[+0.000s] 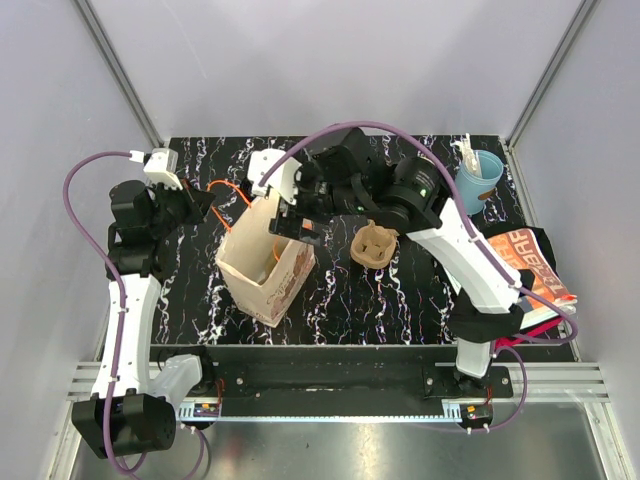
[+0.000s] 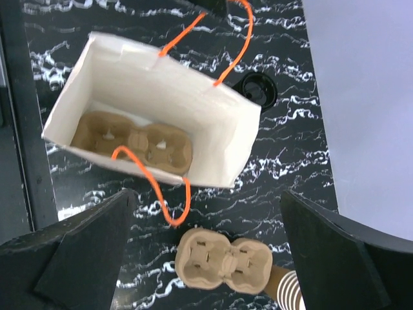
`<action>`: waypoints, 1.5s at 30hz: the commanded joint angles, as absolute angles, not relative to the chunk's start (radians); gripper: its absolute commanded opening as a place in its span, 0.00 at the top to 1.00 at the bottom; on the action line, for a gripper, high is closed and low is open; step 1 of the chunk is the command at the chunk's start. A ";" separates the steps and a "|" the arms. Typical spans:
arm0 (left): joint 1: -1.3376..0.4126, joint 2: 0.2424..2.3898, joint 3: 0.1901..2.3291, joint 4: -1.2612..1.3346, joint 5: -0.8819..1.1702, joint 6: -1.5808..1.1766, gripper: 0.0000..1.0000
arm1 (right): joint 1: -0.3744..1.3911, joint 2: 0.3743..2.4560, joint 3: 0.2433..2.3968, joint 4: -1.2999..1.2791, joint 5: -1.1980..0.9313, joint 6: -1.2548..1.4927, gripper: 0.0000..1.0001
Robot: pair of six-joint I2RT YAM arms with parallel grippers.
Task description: Pack the takeout coffee
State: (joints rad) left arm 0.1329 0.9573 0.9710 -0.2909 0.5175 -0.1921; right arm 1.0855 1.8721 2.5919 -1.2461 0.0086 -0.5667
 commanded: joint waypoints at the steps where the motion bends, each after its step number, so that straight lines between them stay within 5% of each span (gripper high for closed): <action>1: 0.138 0.945 0.976 -0.241 0.546 -0.184 1.00 | 1.074 1.809 2.534 -1.328 -0.027 -0.641 0.00; 19: 0.130 0.957 1.000 -0.241 0.561 -0.184 1.00 | 1.009 1.762 2.324 -1.192 -0.127 -0.713 0.05; 22: 0.120 0.963 1.015 -0.244 0.566 -0.183 1.00 | 1.002 1.790 2.327 -1.167 -0.150 -0.706 0.21; 26: 0.088 0.979 1.061 -0.253 0.561 -0.178 1.00 | 1.002 1.807 2.348 -1.164 -0.186 -0.687 0.52; 27: 0.074 0.989 1.075 -0.256 0.560 -0.178 1.00 | 1.000 1.810 2.361 -1.166 -0.187 -0.684 0.69; 29: 0.064 1.005 1.141 -0.270 0.569 -0.181 1.00 | 1.000 1.804 2.391 -1.164 -0.184 -0.677 0.78; 45: 0.037 1.060 1.408 -0.307 0.603 -0.247 1.00 | 1.002 1.804 2.617 -1.143 -0.161 -0.627 0.81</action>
